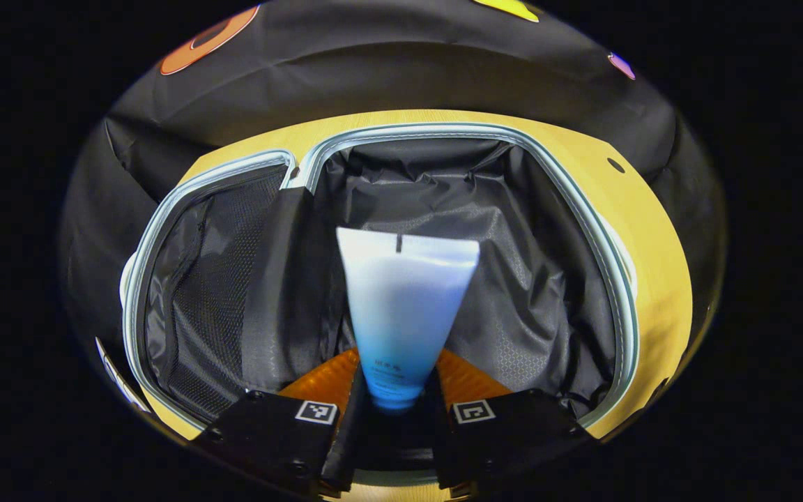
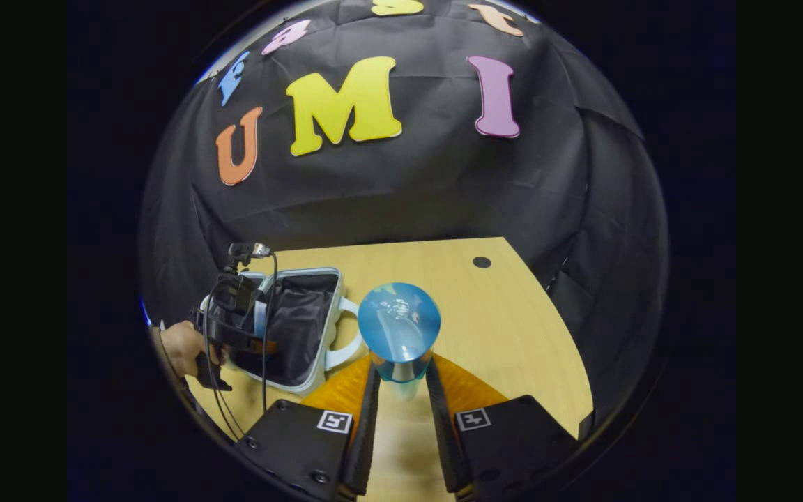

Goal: First open the suitcase, pack the skin care products into it, and then close the suitcase.

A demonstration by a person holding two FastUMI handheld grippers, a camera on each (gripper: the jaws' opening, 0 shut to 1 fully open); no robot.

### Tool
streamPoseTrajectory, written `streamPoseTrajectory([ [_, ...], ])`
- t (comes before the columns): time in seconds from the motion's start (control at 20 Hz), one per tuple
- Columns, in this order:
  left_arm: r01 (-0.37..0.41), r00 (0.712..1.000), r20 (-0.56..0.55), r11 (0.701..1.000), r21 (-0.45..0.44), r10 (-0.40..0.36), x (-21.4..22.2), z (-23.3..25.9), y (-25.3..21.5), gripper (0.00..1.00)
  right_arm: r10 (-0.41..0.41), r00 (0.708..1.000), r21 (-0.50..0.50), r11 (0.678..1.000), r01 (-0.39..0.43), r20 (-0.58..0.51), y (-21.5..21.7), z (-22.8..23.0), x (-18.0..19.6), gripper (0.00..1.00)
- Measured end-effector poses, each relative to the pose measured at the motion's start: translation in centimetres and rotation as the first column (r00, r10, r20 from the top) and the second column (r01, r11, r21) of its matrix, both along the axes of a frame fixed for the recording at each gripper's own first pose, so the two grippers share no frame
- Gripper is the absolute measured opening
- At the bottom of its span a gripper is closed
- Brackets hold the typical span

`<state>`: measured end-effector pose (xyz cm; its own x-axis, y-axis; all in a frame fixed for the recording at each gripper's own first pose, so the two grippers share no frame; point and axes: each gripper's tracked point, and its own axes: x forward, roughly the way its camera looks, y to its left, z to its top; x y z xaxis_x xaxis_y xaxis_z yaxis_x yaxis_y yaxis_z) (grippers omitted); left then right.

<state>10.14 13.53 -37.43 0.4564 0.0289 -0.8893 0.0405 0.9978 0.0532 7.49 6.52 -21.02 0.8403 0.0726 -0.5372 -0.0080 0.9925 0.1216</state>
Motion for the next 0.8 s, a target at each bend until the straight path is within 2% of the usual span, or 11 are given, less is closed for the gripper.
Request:
streamPoseTrajectory([
  [0.2,-0.035,0.999,0.008,0.999,-0.004,0.035,0.4,0.0,0.0,0.46,0.027,1.0,-0.006,1.0,-0.027,-0.002,1.0,0.5,-0.2,0.37],
  [0.4,-0.063,0.998,0.018,0.998,-0.014,0.063,0.1,0.1,0.0,0.5,0.05,0.999,0.0,0.999,-0.05,-0.008,2.5,0.4,0.0,0.37],
  [0.5,-0.068,0.997,0.028,0.997,-0.045,0.07,-0.1,0.3,-0.8,0.74,0.078,0.997,-0.001,0.997,-0.078,-0.01,3.8,0.5,0.1,0.37],
  [0.55,-0.063,0.997,0.034,0.997,-0.045,0.064,-0.5,0.8,-0.9,0.82,0.096,0.995,-0.005,0.995,-0.096,-0.009,4.5,0.6,0.3,0.37],
  [0.6,-0.053,0.997,0.05,0.997,-0.055,0.056,-0.7,1.5,-1.2,0.79,0.116,0.993,-0.008,0.993,-0.116,-0.007,5.5,0.6,0.5,0.37],
  [0.65,-0.044,0.995,0.082,0.996,-0.078,0.051,-0.7,2.4,-1.8,0.9,0.135,0.991,-0.01,0.991,-0.135,-0.005,6.3,0.7,0.8,0.37],
  [0.7,-0.032,0.99,0.131,0.994,-0.102,0.045,-0.7,3.8,-2.1,0.84,0.154,0.988,-0.01,0.988,-0.154,-0.006,7.5,0.6,1.2,0.37],
  [0.75,-0.013,0.982,0.187,0.994,-0.112,0.033,-0.9,5.5,-2.2,0.92,0.172,0.985,-0.01,0.985,-0.172,-0.007,8.6,0.6,1.5,0.37],
  [0.8,-0.004,0.973,0.23,0.994,-0.112,0.03,-1.4,6.9,-2.0,0.87,0.191,0.982,-0.005,0.982,-0.191,-0.009,9.8,0.6,1.9,0.37],
])
